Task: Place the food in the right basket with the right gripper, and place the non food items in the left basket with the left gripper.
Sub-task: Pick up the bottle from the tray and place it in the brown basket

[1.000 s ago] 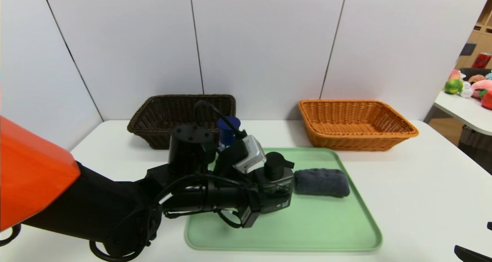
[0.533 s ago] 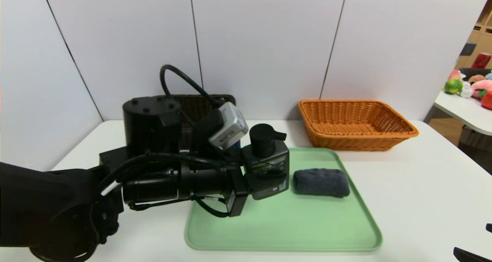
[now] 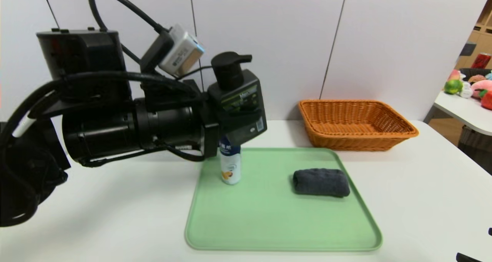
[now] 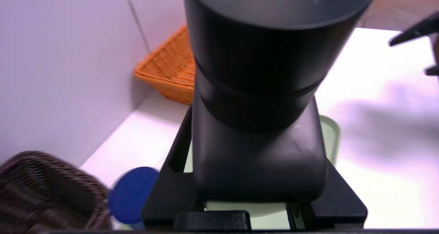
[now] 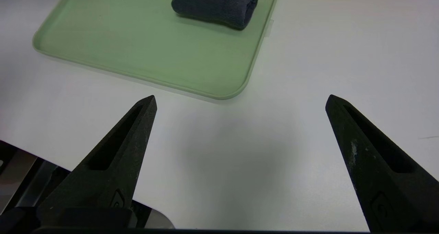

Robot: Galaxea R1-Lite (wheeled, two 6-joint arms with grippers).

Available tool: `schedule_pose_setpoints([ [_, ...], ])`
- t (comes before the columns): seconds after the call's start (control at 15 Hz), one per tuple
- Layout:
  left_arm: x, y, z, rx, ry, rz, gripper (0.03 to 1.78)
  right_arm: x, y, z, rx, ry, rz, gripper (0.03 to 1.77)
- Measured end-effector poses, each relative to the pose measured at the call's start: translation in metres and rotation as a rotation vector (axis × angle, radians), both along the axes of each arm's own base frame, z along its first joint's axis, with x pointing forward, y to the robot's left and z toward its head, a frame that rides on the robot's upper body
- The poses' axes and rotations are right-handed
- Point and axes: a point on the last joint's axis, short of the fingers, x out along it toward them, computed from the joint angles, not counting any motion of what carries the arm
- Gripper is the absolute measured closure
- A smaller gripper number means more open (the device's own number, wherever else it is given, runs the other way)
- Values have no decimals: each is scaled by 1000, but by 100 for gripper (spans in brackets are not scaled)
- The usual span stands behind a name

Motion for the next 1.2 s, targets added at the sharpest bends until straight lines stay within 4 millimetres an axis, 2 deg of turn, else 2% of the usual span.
schedule_pose_setpoints([
  [0.27, 32, 38, 21, -20, -18, 171, 119, -1, 0, 0, 3, -6, -1, 10],
  [0.47, 63, 69, 20, -29, 0, 307, 119, -1, 0, 1, 3, -10, -2, 10],
  [0.6, 85, 84, 9, -17, 29, 373, 119, -1, 0, 1, 3, -8, -3, 10],
  [0.8, 119, 96, -17, 6, 86, 432, 119, -1, 0, 0, 3, -3, -9, 10],
  [1.2, 181, 100, -67, 15, 108, 472, 119, 0, -1, -4, -1, 14, -21, 10],
])
